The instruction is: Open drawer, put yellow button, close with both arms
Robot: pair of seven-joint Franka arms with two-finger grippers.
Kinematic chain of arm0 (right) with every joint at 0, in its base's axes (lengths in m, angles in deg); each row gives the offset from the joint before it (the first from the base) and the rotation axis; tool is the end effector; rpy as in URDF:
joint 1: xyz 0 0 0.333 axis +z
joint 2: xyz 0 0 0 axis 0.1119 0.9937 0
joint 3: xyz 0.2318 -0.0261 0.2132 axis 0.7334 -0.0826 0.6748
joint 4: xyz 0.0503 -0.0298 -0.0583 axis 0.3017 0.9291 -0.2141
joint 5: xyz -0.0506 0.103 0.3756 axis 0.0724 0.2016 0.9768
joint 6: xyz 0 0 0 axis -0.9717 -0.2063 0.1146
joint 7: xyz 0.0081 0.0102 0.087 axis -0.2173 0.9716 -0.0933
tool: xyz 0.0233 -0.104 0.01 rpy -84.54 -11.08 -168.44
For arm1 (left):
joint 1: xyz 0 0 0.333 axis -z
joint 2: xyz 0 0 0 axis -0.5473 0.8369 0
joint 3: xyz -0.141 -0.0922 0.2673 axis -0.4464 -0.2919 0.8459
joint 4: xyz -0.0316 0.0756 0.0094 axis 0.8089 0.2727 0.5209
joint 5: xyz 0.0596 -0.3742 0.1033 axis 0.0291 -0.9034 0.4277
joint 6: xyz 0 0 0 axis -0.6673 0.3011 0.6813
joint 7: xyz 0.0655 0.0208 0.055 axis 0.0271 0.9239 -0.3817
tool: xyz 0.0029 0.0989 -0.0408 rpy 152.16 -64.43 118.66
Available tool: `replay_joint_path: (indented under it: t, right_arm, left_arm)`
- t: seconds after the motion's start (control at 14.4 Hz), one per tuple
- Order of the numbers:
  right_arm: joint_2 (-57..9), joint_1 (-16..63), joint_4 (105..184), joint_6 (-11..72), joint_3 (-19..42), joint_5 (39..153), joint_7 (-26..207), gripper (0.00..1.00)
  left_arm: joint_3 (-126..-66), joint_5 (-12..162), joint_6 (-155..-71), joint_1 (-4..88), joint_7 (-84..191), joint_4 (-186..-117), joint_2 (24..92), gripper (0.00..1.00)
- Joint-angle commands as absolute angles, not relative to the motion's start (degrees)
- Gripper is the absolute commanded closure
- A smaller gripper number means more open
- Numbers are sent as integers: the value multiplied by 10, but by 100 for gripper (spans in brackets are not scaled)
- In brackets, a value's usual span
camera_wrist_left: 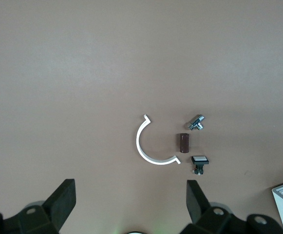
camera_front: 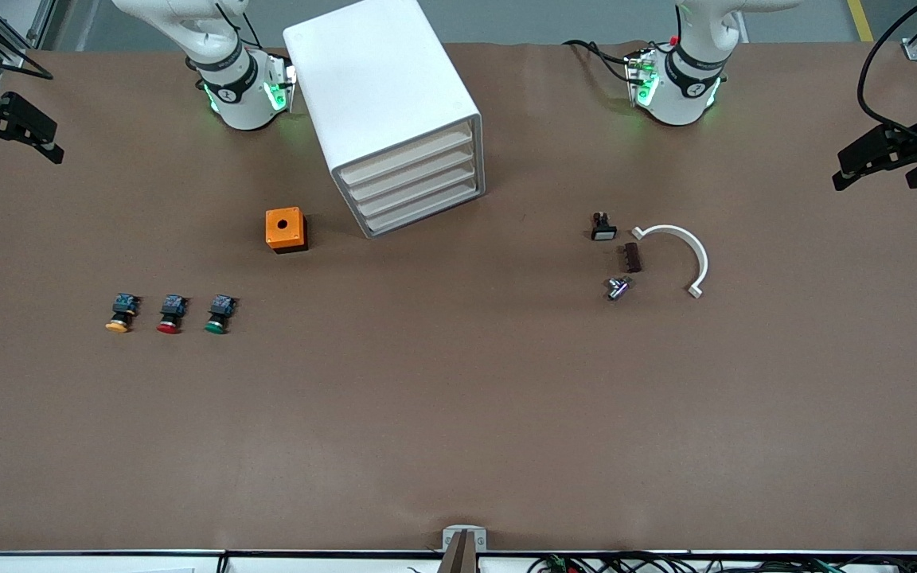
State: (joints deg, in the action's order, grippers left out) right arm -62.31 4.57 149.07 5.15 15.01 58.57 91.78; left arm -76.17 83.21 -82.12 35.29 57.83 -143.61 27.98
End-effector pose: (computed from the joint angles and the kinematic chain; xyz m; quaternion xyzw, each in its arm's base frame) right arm 0.4708 -0.0341 0.6483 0.9996 0.0230 0.0140 0.0041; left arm 0.5250 -0.0072 0.6477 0.9999 0.0134 -0.0062 0.0086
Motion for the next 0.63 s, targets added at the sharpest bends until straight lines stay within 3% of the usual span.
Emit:
replay_joint_path:
  t: [0.0,0.56]
  right_arm:
    - [-631,47,1495,55,150,587,923,0]
    - [-631,46,1495,55,150,587,923,0]
  left_arm:
    - [-768,836,-812,346,583,-1424,285,0]
    - [-767,835,-794,346,576,-1423,314,0]
